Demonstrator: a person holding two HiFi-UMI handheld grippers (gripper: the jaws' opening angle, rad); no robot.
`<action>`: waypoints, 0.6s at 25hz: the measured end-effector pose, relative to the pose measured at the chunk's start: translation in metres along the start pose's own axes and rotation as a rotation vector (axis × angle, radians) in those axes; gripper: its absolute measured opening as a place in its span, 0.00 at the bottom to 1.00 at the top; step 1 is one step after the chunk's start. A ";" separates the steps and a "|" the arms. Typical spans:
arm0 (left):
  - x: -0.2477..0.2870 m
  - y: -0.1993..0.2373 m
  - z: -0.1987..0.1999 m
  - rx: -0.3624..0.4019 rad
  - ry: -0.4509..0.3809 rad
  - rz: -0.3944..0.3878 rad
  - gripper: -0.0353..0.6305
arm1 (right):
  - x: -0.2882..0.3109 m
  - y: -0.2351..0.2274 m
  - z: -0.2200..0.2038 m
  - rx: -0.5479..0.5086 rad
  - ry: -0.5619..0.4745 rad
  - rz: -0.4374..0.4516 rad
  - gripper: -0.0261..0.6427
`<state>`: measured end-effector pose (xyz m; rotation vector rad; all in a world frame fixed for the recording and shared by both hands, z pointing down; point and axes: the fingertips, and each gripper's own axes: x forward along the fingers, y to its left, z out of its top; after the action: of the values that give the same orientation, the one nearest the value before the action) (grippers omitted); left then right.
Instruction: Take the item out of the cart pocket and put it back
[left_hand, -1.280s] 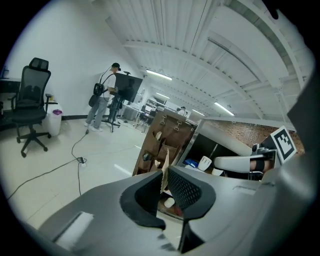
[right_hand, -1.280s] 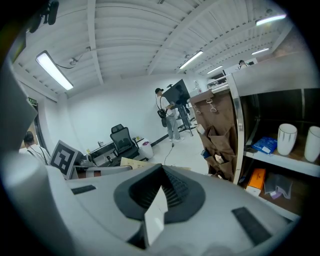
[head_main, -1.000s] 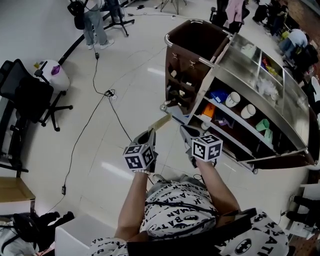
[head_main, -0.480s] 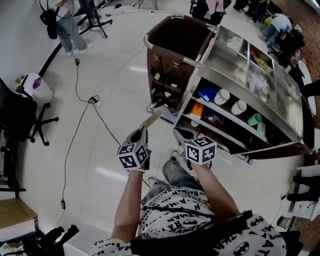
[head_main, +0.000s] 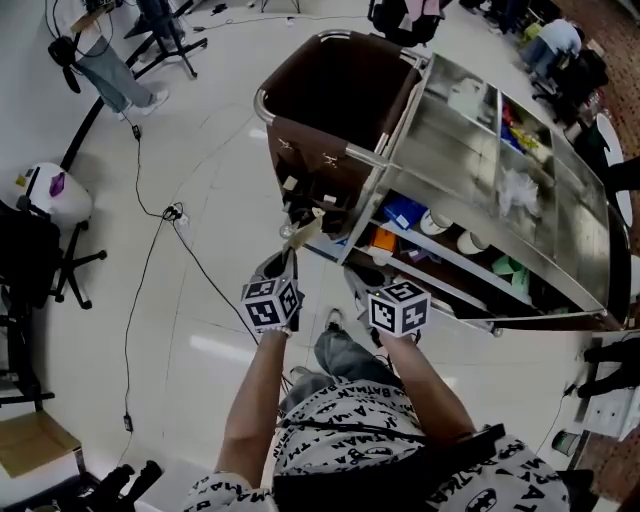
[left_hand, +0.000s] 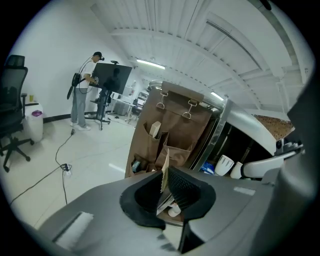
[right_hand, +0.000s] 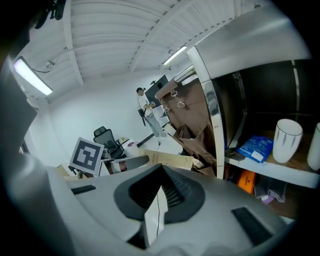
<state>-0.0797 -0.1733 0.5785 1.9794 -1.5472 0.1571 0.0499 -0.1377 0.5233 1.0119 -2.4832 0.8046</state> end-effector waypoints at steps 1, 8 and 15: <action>0.011 -0.001 -0.001 0.003 0.008 0.001 0.11 | 0.003 -0.007 0.002 0.005 0.004 -0.002 0.04; 0.102 -0.009 -0.026 0.073 0.095 0.011 0.11 | 0.017 -0.060 0.017 0.009 0.024 -0.020 0.04; 0.161 -0.012 -0.046 0.142 0.206 0.007 0.11 | 0.018 -0.093 0.011 0.033 0.048 -0.041 0.04</action>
<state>-0.0072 -0.2825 0.6829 1.9958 -1.4441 0.4710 0.1028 -0.2083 0.5584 1.0386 -2.4083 0.8497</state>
